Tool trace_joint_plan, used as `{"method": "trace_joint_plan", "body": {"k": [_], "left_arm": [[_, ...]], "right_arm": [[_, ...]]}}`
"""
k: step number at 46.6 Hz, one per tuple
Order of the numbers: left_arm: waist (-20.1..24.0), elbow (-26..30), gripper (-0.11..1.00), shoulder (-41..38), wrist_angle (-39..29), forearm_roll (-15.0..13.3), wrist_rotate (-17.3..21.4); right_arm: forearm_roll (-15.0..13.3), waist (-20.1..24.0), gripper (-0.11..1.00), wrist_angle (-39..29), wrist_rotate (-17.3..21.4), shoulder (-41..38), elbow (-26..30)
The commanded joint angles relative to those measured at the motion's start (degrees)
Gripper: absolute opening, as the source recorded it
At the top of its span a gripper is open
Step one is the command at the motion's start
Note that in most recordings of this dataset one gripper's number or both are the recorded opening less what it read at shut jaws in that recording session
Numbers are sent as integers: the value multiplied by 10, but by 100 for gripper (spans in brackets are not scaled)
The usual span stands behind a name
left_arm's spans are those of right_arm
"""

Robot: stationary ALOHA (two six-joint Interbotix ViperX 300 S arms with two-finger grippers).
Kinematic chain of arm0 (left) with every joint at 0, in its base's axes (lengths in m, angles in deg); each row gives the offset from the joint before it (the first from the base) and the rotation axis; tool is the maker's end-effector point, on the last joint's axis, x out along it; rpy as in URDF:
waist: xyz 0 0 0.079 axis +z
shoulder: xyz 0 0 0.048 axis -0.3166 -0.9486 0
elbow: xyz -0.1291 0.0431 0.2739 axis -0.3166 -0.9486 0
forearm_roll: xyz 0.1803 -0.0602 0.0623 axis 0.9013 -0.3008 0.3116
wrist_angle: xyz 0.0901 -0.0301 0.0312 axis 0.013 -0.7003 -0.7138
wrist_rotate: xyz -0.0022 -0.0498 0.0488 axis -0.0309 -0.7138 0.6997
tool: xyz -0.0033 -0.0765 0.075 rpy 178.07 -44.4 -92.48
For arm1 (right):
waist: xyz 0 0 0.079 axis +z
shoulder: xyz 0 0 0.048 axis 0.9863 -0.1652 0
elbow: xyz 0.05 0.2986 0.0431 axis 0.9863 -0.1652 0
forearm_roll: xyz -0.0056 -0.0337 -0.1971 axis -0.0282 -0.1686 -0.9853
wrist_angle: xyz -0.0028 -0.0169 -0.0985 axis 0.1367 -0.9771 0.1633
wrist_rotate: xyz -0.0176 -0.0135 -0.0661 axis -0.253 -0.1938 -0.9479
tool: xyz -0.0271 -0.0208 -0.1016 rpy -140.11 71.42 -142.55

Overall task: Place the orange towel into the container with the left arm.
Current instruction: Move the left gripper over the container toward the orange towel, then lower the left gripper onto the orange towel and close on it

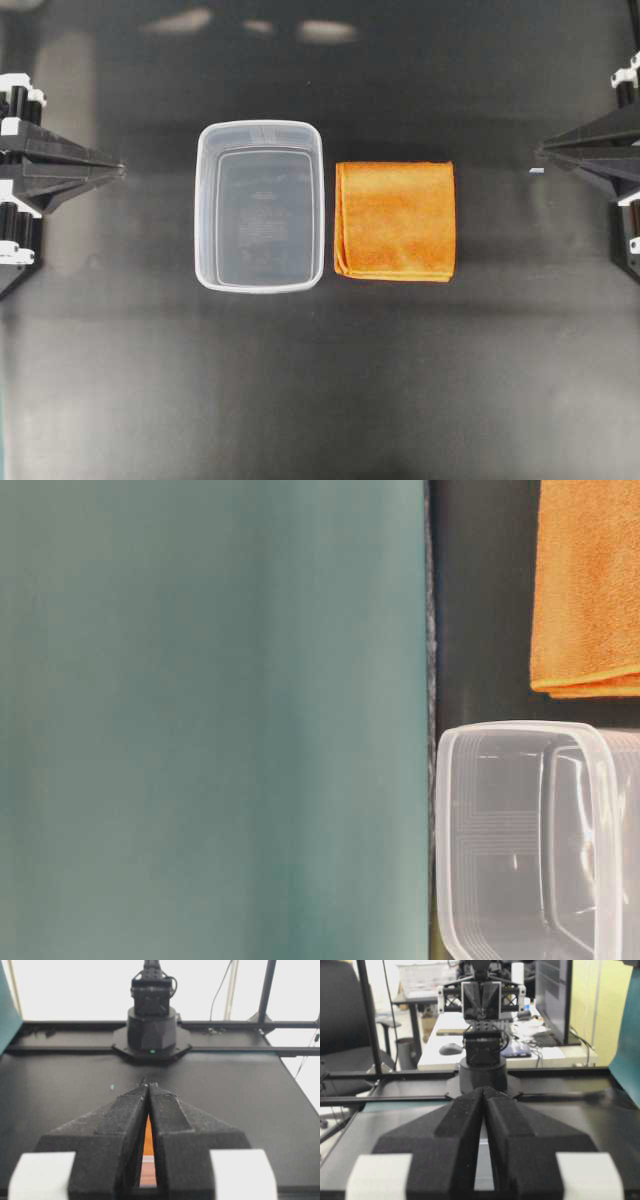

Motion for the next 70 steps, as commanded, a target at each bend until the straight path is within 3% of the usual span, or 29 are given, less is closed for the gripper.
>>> {"method": "trace_joint_plan", "body": {"k": [1, 4, 8, 15, 23, 30, 37, 42, 47, 50, 57, 60, 63, 70], "left_arm": [[4, 14, 6, -15, -22, 24, -5], [4, 31, 10, -21, -46, 23, -8], [4, 55, 1, -30, -75, 23, -7], [4, 111, 1, -62, -157, 23, -3], [4, 181, 1, -127, -259, 24, 3], [4, 236, 1, -199, -287, 24, 4], [4, 281, 2, -269, -299, 24, 5], [7, 330, 4, -324, -330, 24, 6], [12, 387, 16, -383, -386, 25, 5], [16, 418, 32, -416, -416, 24, 6], [15, 497, 74, -498, -468, 24, 6], [14, 527, 86, -533, -482, 24, 7], [14, 562, 90, -574, -490, 24, 6], [12, 628, 89, -659, -502, 24, 7]], "right_arm": [[2, 4, 1, 5, 4, -3, 5], [3, 4, 5, 5, 4, 0, 1], [3, 4, 0, 5, 4, 4, 1], [3, -1, 0, 4, 4, 7, 1], [4, -7, 0, 1, 4, 9, 1], [5, -9, 3, 0, 4, 9, 0], [5, -17, 19, -6, 5, 10, -3], [5, -20, 40, -9, 9, 11, -3], [5, -20, 61, -10, 18, 11, -4], [5, -19, 72, -10, 23, 13, -4], [5, -20, 78, -10, 28, 19, -4], [5, -20, 78, -10, 28, 23, -6], [5, -20, 78, -10, 28, 27, -7], [5, -20, 78, -10, 28, 42, -8]]}}
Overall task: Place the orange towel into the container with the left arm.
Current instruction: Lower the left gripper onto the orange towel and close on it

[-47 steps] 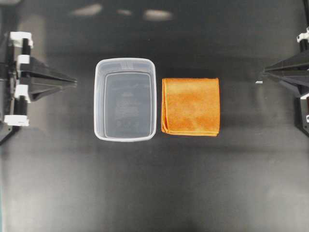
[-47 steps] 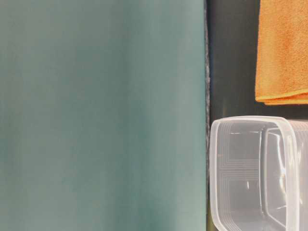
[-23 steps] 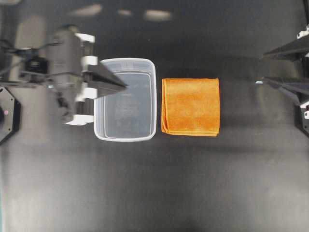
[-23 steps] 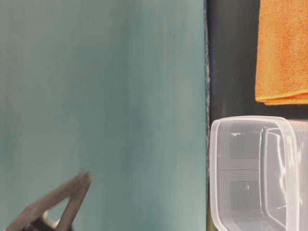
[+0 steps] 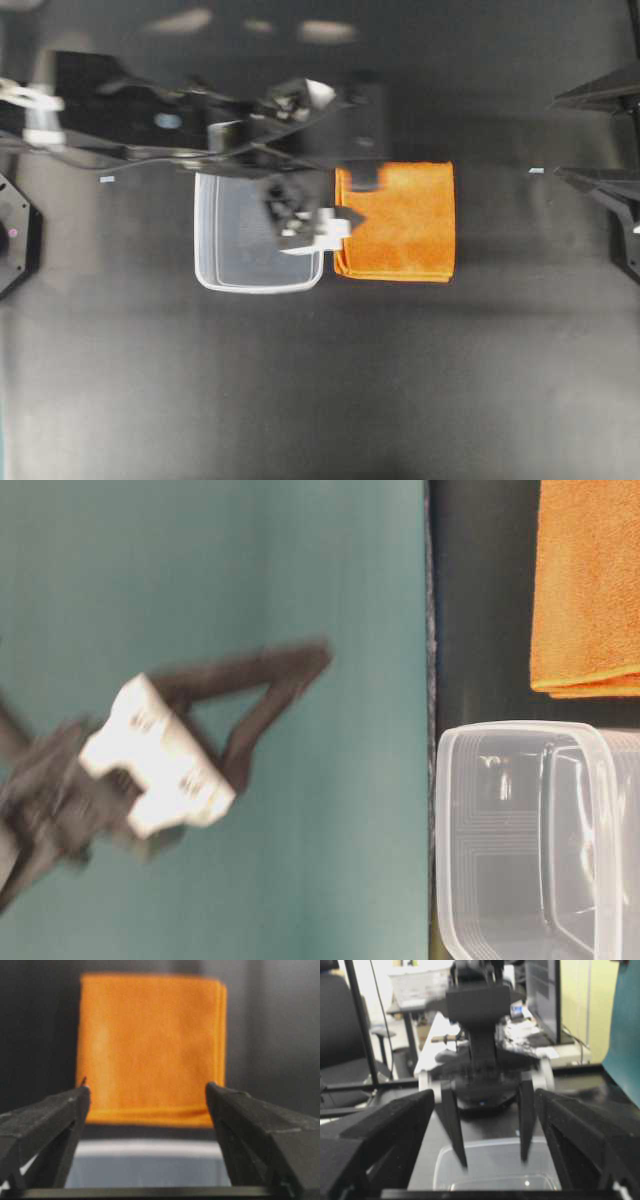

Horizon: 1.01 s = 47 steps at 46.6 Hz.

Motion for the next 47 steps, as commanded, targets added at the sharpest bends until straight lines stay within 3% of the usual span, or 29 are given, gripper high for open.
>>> {"method": "trace_joint_plan", "body": {"k": [1, 14, 26, 39, 44, 47], "left_arm": [[-4, 53, 89, -53, -7, 2, 2], [-9, 143, 89, -183, -53, 2, 34], [-12, 173, 89, -255, -54, 3, 40], [-19, 171, 88, -279, -55, 3, 40], [-20, 175, 82, -279, -61, 3, 40], [-23, 176, 71, -277, -69, 2, 40]], "right_arm": [[2, -2, 78, 3, 1, 6, 4], [2, -2, 78, -11, -1, 36, 2], [2, -2, 78, -29, -1, 41, 1], [2, -2, 78, -29, -1, 42, -3], [2, -2, 78, -29, -1, 42, -4], [2, -2, 78, -29, -1, 42, -4]]}}
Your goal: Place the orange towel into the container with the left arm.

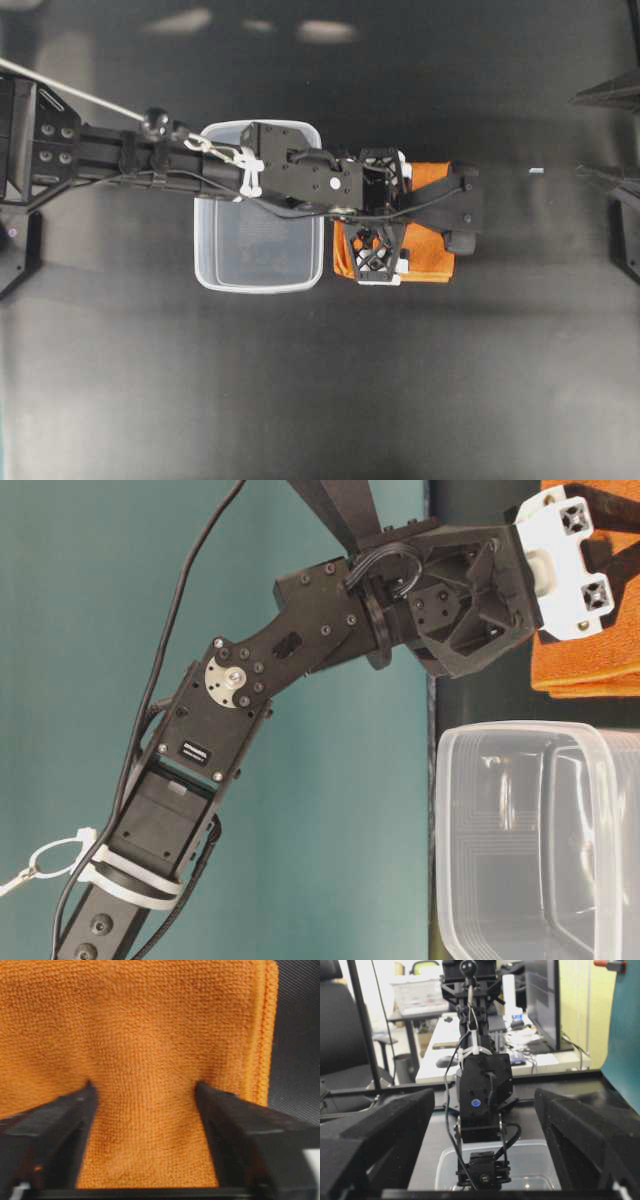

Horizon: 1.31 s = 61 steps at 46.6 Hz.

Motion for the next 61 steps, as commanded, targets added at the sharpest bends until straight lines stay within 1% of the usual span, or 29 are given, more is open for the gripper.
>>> {"method": "trace_joint_plan", "body": {"k": [1, 4, 5, 8, 11, 13, 19, 27, 31, 37, 40, 43, 47, 49, 54, 58, 61], "left_arm": [[-8, 4, 67, 1, -11, 2, 2], [-10, 5, 51, 4, -18, 2, 3], [-11, 7, 43, 6, -20, 2, 3], [-10, 11, 25, 15, -23, 2, 3], [-9, 17, 11, 27, -24, 3, 3], [-7, 22, 6, 34, -24, 3, 4], [-5, 42, 6, 70, -25, 3, 12], [-11, 61, 6, 136, -62, 3, 23], [-11, 53, 6, 179, -97, 3, 23], [-3, 23, 6, 248, -158, 2, 23], [5, -4, 6, 281, -186, 3, 23], [11, -35, 6, 309, -200, 3, 23], [17, -84, 6, 346, -200, 3, 23], [21, -120, 6, 367, -194, 3, 23], [33, -199, 6, 407, -165, 3, 23], [36, -247, 6, 431, -129, 2, 25], [37, -279, 6, 444, -89, 3, 25]], "right_arm": [[2, -1, 78, 3, -1, -4, 4], [2, -1, 78, 3, -1, -4, 4], [2, -1, 78, 3, -1, -3, 4], [2, -1, 78, 3, -1, -3, 4], [2, -1, 78, 4, -1, -2, 4], [2, -2, 78, 3, -1, -1, 4], [2, -4, 78, 3, -1, 3, 3], [2, -6, 78, 3, -1, 11, 3], [2, -6, 78, 3, -1, 15, 2], [2, -6, 78, 2, -1, 23, -1], [2, -6, 78, 1, -1, 25, -1], [2, -6, 78, 0, -1, 25, -1], [2, -5, 78, -3, -1, 25, -1], [2, -6, 78, -4, -1, 25, -1], [2, -6, 78, -5, -1, 25, -1], [1, -6, 78, -5, -1, 25, -1], [2, -6, 78, -5, -1, 25, -1]]}}
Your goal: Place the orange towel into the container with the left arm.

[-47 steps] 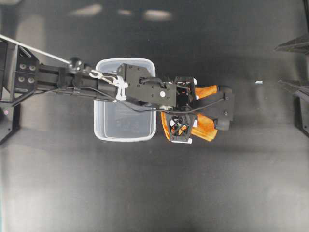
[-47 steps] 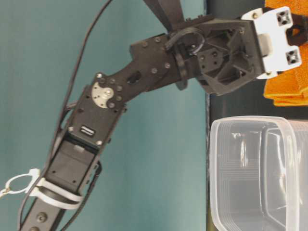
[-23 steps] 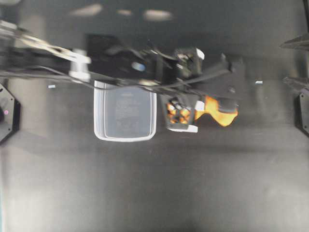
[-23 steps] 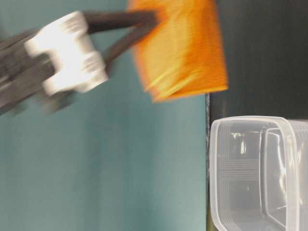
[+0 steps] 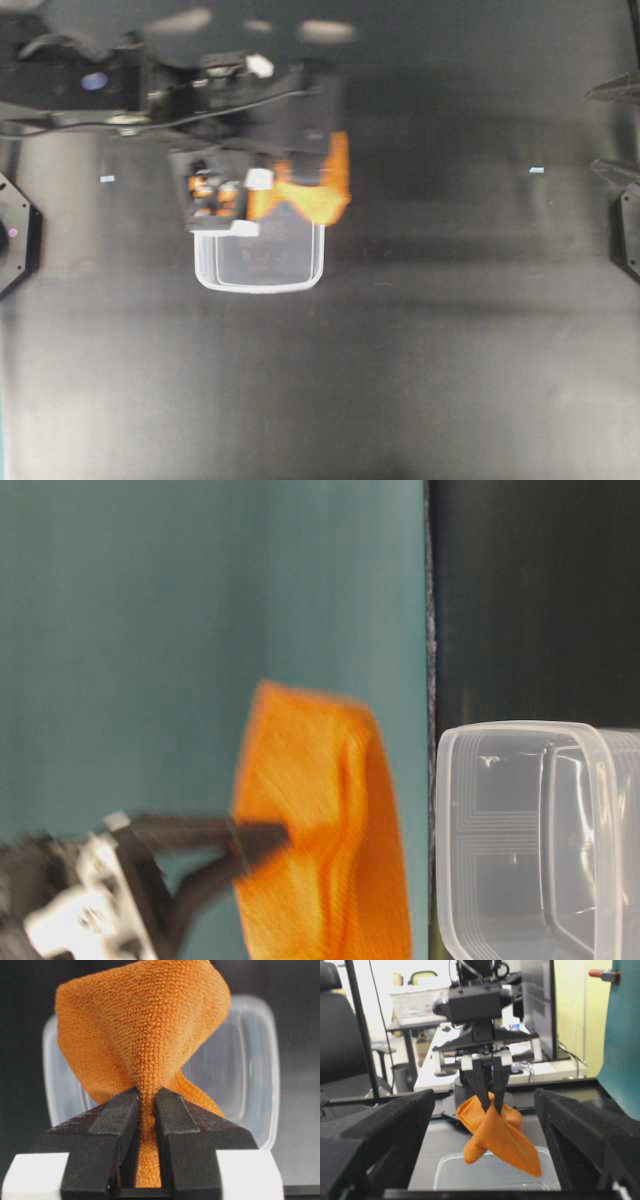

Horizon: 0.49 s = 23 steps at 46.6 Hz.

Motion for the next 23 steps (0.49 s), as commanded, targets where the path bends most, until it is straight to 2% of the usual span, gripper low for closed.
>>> {"method": "trace_joint_plan", "body": {"k": [1, 8, 23], "left_arm": [[3, -41, 6, 33, 56, 2, 1], [1, -77, 6, 41, 107, 2, 2], [2, -84, 6, 16, 117, 2, 1]], "right_arm": [[2, 0, 78, 3, -1, -3, 4], [2, -1, 78, 1, -1, -3, 3], [2, 0, 78, 1, 1, -3, 2]]}}
